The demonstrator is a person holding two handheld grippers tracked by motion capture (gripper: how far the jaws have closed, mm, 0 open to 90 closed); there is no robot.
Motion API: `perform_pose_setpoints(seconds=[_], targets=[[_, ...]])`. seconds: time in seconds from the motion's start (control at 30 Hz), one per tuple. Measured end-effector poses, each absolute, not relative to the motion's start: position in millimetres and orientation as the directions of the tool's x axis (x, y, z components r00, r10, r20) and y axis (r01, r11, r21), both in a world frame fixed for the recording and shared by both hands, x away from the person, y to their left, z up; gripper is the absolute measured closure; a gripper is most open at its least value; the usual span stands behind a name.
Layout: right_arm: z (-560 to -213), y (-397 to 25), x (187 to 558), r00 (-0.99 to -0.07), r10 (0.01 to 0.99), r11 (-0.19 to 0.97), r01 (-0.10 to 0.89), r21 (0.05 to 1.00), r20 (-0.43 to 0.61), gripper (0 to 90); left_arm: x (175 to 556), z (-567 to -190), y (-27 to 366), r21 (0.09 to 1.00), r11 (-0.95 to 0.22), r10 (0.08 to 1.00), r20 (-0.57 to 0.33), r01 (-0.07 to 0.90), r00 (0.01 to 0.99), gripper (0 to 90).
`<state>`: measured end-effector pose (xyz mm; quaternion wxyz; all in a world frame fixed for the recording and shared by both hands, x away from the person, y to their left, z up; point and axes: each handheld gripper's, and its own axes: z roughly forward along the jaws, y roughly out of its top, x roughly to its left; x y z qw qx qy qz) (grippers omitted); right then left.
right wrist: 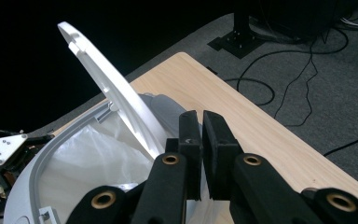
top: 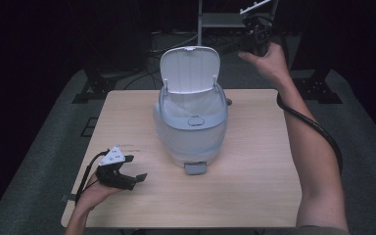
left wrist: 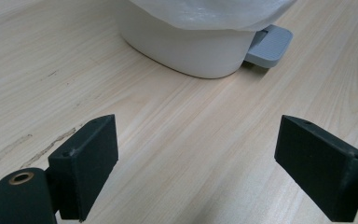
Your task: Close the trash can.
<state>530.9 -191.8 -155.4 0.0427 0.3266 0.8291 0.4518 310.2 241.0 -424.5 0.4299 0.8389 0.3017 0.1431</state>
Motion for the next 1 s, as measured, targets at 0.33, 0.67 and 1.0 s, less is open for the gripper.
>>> perform_pose_setpoints(seconds=[0.33, 0.67, 1.0], targets=[[-152, -182, 535, -0.795, 0.562, 0.382, 0.492, 0.782, 0.226, 85.6, 311, -426, 243, 0.805, -0.448, 0.63, -0.023, 0.388, 0.776, 12.4], [-149, -180, 531, -0.808, 0.541, 0.384, 0.484, 0.786, 0.232, 87.9, 310, -426, 244, 0.804, -0.448, 0.632, -0.023, 0.39, 0.774, 12.4], [-154, -171, 519, -0.838, 0.493, 0.43, 0.468, 0.772, 0.233, 87.9, 310, -426, 241, 0.801, -0.456, 0.628, -0.021, 0.389, 0.778, 12.4]])
